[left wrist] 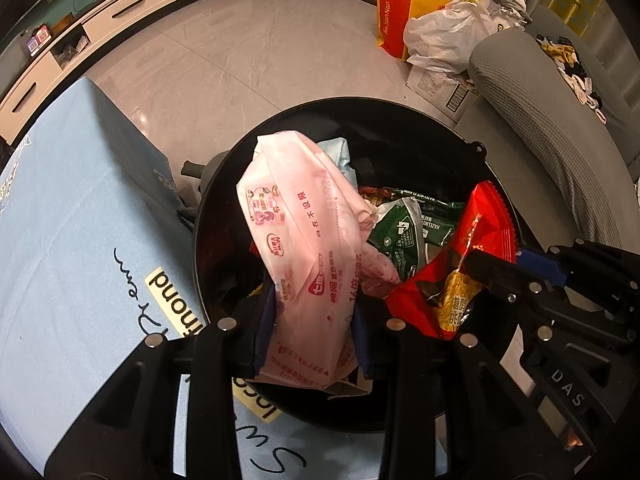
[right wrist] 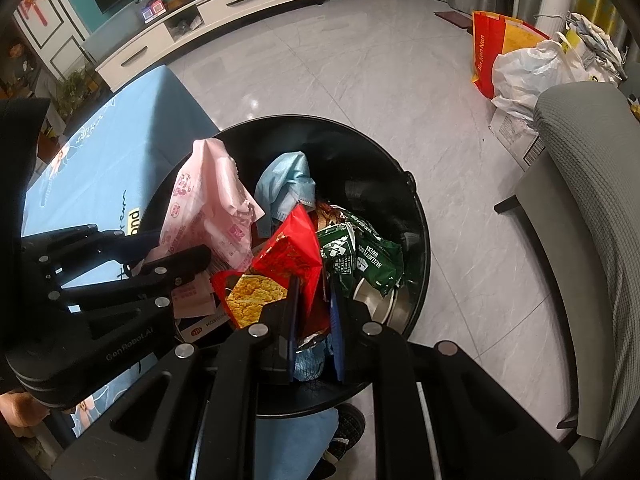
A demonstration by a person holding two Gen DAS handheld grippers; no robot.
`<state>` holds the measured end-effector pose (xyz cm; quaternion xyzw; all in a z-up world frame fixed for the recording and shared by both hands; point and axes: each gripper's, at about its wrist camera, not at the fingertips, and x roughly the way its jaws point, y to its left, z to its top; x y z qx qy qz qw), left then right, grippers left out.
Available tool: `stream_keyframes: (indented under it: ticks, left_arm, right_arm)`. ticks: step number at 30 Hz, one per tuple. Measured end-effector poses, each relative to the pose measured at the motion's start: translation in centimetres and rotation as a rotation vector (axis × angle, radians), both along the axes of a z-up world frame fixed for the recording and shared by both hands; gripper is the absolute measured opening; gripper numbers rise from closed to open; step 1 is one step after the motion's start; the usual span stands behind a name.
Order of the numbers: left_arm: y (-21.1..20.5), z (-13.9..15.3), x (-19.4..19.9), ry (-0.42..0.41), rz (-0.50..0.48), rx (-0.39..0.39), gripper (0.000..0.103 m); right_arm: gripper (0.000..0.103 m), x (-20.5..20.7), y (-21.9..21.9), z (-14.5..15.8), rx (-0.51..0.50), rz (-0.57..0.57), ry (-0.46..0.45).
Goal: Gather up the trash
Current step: 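Lower both held items into the bin and open both tools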
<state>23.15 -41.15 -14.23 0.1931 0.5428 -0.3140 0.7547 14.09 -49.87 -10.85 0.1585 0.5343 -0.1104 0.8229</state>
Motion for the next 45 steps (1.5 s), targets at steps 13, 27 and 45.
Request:
stream_keyframes:
  ticks: [13, 27, 45]
  left_arm:
    - [0.06, -0.03, 0.22, 0.002, 0.005, -0.001, 0.036]
    - [0.29, 0.04, 0.13, 0.003, 0.008, 0.001, 0.040]
    - [0.49, 0.46, 0.08, -0.009, 0.018, -0.005, 0.053]
  right_arm:
    - [0.017, 0.04, -0.17, -0.21, 0.008, 0.000, 0.002]
    - [0.019, -0.09, -0.43, -0.38, 0.006, -0.003, 0.002]
    - [0.019, -0.31, -0.47, 0.07, 0.005, -0.007, 0.001]
